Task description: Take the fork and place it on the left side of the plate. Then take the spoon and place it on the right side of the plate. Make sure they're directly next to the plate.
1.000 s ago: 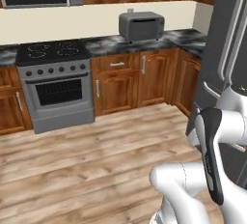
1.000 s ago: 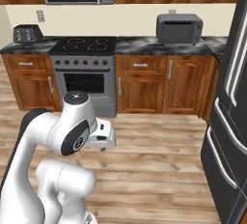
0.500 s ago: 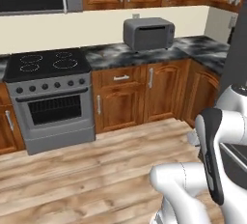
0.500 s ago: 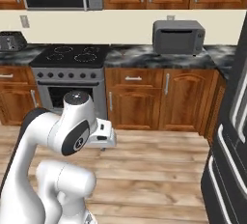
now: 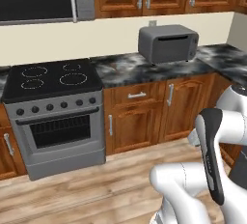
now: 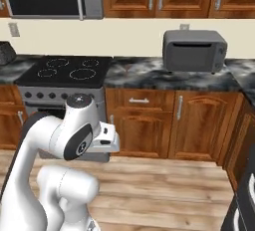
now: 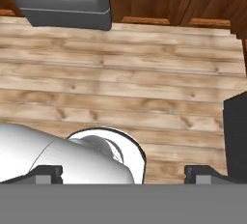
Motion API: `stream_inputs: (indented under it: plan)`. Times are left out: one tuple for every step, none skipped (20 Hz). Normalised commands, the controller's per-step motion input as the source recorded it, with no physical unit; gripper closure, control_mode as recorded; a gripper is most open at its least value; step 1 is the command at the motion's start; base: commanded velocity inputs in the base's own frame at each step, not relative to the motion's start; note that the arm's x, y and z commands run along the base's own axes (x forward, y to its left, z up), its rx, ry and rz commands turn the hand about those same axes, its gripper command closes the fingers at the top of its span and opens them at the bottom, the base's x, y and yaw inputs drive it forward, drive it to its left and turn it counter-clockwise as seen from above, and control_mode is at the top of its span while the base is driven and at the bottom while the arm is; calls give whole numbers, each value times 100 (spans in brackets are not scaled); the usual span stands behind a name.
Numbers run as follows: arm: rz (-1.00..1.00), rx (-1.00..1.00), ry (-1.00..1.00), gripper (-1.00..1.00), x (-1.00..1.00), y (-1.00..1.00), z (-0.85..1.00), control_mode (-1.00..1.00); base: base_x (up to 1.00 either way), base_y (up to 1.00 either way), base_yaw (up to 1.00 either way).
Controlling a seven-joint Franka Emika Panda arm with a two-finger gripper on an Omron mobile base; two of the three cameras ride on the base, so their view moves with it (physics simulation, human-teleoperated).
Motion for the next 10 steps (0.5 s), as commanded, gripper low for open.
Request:
stream_inputs:
  plan:
    - [0, 0, 0, -100, 0, 0, 0, 100, 100, 0, 5]
    - [0, 0, 0, -100, 0, 0, 0, 100, 100, 0, 6]
    - [0, 0, 0, -100, 0, 0, 0, 100, 100, -6, 8]
    - [0, 0, 0, -100, 0, 0, 0, 100, 100, -17, 9]
    - [0, 0, 0, -100, 0, 0, 0, 100, 100, -13, 8]
    - [0, 0, 0, -100, 0, 0, 0, 100, 100, -5, 7]
    - [0, 0, 0, -100, 0, 0, 0, 100, 100, -4, 7]
    - [0, 0, 0, -100, 0, 0, 0, 100, 100, 0, 6]
    - [0, 0, 0, -100, 0, 0, 0, 100, 100, 0, 6]
    - [0, 0, 0, -100, 0, 0, 0, 100, 100, 0, 5]
